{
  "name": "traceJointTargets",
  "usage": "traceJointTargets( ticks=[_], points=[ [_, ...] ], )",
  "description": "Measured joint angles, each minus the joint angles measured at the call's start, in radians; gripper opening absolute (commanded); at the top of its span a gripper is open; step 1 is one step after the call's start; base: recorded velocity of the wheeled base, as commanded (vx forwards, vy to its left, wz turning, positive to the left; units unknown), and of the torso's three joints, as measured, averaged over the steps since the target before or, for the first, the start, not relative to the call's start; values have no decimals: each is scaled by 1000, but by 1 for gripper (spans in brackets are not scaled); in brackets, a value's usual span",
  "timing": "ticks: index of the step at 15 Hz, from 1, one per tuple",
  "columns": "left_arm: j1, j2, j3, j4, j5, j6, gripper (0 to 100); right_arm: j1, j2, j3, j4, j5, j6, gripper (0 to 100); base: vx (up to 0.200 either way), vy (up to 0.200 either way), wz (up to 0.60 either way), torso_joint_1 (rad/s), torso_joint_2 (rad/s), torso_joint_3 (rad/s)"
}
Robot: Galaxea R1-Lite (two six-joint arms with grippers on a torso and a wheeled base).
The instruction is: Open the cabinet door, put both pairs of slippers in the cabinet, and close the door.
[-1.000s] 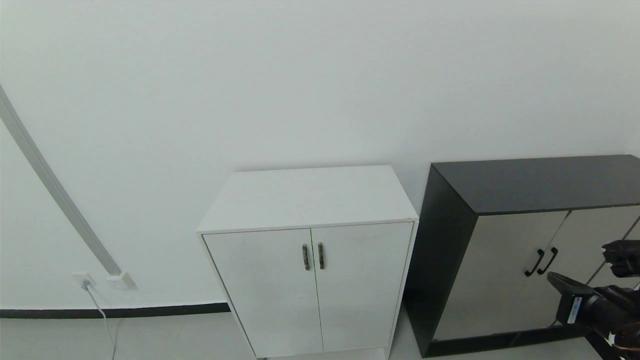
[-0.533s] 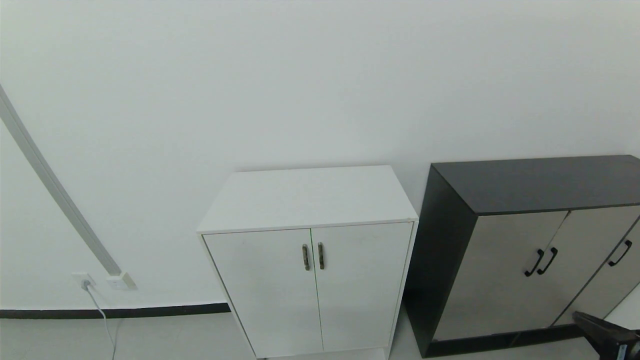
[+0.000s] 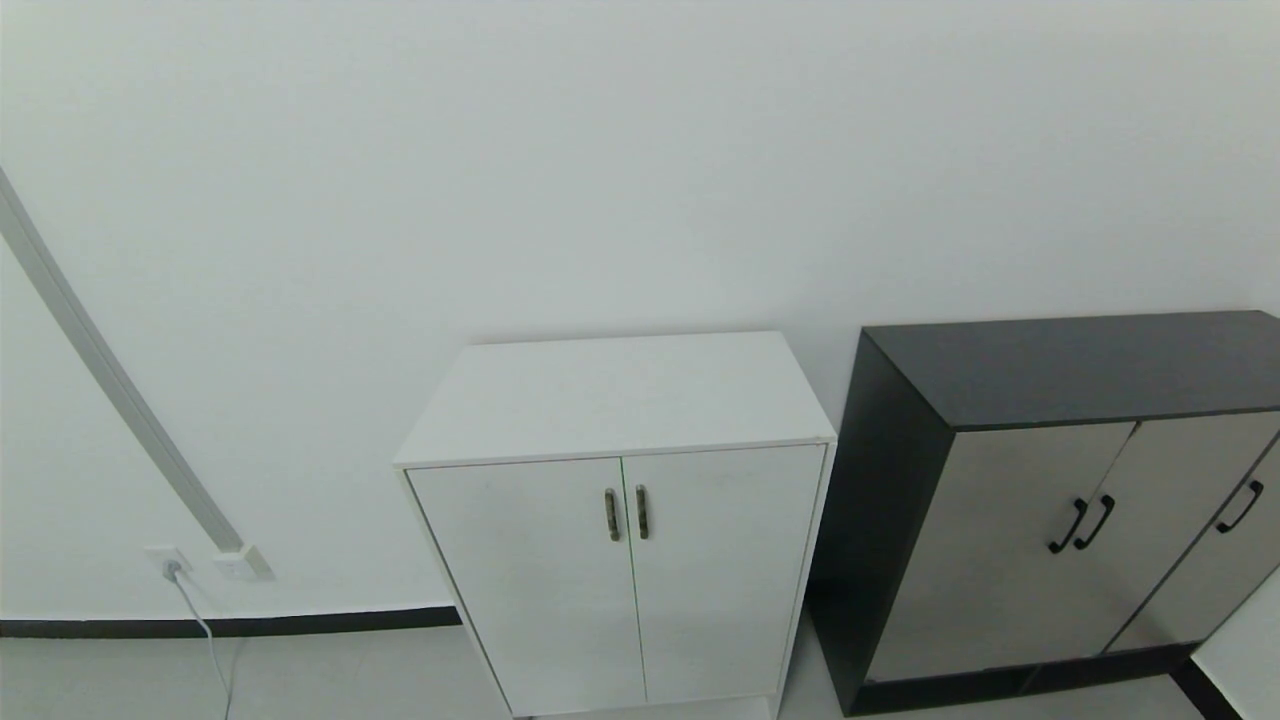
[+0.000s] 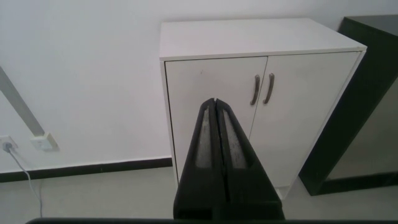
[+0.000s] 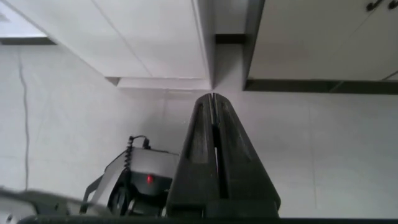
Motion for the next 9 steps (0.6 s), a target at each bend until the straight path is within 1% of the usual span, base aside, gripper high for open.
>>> traceJointTargets(
  ticks=[5, 7, 9],
  points=[
    [0, 0, 0, 0, 0, 1, 0, 7, -264, -4, 220, 7, -31, 0, 0, 0, 0, 0, 0, 0],
    [0, 0, 0, 0, 0, 0, 0, 7, -352, -11, 256, -6, -49, 0, 0, 0, 0, 0, 0, 0],
    [0, 0, 0, 0, 0, 0, 0, -4, -410, -14, 257, -47, -100, 0, 0, 0, 0, 0, 0, 0]
  ],
)
